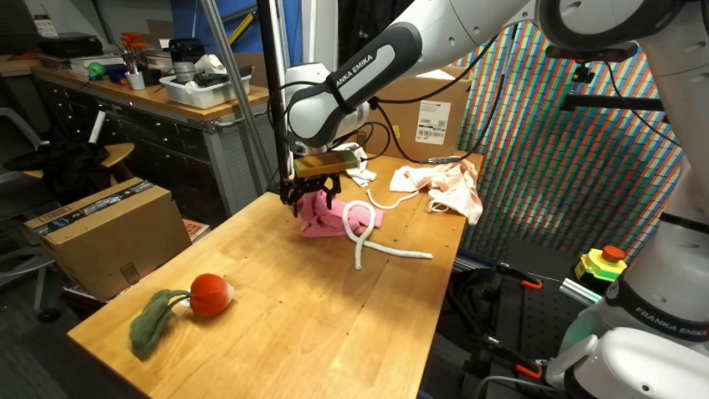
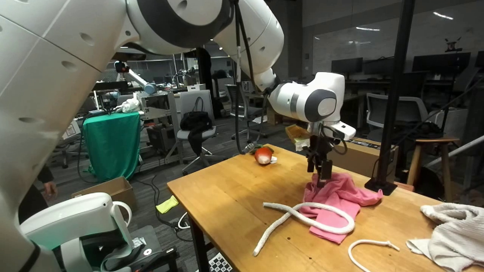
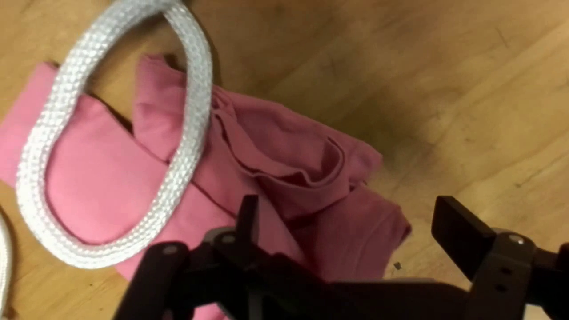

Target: Separate all the objects on the table

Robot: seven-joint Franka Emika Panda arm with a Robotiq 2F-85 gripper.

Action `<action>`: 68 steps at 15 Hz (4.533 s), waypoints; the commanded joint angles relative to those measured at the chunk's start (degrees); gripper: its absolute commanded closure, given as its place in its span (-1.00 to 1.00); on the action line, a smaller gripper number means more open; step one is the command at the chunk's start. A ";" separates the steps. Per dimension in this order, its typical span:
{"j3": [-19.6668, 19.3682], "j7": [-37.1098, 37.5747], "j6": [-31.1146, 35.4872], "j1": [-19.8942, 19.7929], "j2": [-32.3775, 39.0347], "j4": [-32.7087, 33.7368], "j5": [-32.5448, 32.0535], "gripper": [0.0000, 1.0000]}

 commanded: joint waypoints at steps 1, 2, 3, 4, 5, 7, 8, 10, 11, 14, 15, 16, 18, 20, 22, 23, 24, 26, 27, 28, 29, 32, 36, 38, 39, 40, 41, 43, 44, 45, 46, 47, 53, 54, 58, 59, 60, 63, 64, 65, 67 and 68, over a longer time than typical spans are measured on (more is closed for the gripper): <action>-1.66 -10.36 -7.58 0.26 -0.16 1.00 -0.62 -1.00; -2.39 -11.75 -8.94 0.67 0.23 1.46 -1.66 -1.00; -3.06 -12.98 -9.81 1.09 0.51 1.74 -2.79 -1.00; -3.44 -14.22 -10.29 1.35 0.81 2.03 -3.80 -1.00; -3.89 -14.95 -10.18 1.74 1.08 2.20 -5.06 -1.00; -4.28 -16.27 -9.24 2.32 1.75 2.53 -7.23 -1.00; -4.30 -16.96 -8.90 2.49 2.17 2.78 -8.00 -1.00; -4.02 -18.28 -8.42 2.65 3.02 3.42 -8.75 -1.00; -3.70 -19.24 -8.08 2.59 3.41 3.59 -8.72 -1.00; -2.79 -22.07 -6.95 2.09 4.65 4.20 -7.77 -1.00; -2.36 -23.25 -6.55 1.69 5.08 4.40 -7.23 -1.00; -1.96 -24.57 -5.92 1.22 5.50 4.47 -6.70 -1.00; -1.11 -27.13 -5.13 0.15 6.40 4.82 -5.30 -1.00; -0.18 -30.15 -4.41 -1.11 7.12 5.11 -3.36 -1.00; 0.63 -32.74 -3.97 -2.28 7.72 5.67 -1.64 -1.00; 1.06 -33.87 -3.98 -2.92 7.73 5.99 -0.63 -1.00; 1.57 -35.08 -4.00 -3.55 7.74 6.25 0.39 -1.00; 2.32 -37.02 -4.10 -4.18 7.68 6.75 1.86 -1.00; 2.75 -37.96 -4.20 -4.27 7.69 7.07 2.39 -1.00; 3.10 -38.71 -4.32 -4.13 7.76 7.50 2.64 -1.00; 3.65 -39.43 -4.54 -3.78 8.15 8.37 2.85 -1.00; 5.41 -40.98 -5.39 -2.18 9.66 11.21 2.40 -1.00; 7.12 -42.45 -7.39 0.07 12.79 15.92 1.74 -1.00; 6.64 -42.10 -8.39 1.71 14.69 18.70 0.74 -1.00; 6.23 -41.78 -8.93 2.41 15.71 20.28 0.14 -1.00; 5.94 -41.39 -9.78 2.98 16.47 22.06 -0.33 -1.00; 5.59 -41.13 -10.35 3.44 17.23 23.69 -0.75 -1.00; 5.26 -40.80 -11.02 4.06 18.31 26.82 -1.31 -1.00; 4.84 -40.44 -11.01 4.50 18.98 28.48 -1.79 -1.00; 4.31 -40.05 -11.24 4.94 19.73 30.22 -2.35 -1.00; 3.84 -39.91 -11.40 5.23 20.53 31.85 -2.96 -1.00; 3.24 -39.48 -11.88 5.55 21.08 33.20 -3.67 -1.00; 1.38 -35.61 -13.55 6.36 18.16 31.84 -4.81 -1.00; 1.47 -35.14 -13.60 6.37 17.07 30.69 -4.63 -1.00; 1.52 -30.40 -14.10 6.88 11.93 24.99 -3.83 -1.00; 1.58 -29.02 -14.36 7.12 10.59 23.53 -3.66 -1.00; 1.71 -28.05 -14.30 7.33 9.20 21.66 -3.57 -1.00; 2.25 -24.36 -12.32 8.03 4.99 15.08 -2.61 -1.00; 2.77 -23.66 -11.55 8.20 3.72 12.87 -1.91 -1.00; 2.96 -22.47 -10.34 8.63 2.42 10.30 -1.57 -1.00; 3.56 -20.32 -7.38 9.26 -0.16 4.66 -0.05 -1.00; 3.87 -19.43 -5.96 9.47 -1.57 1.91 0.86 -1.00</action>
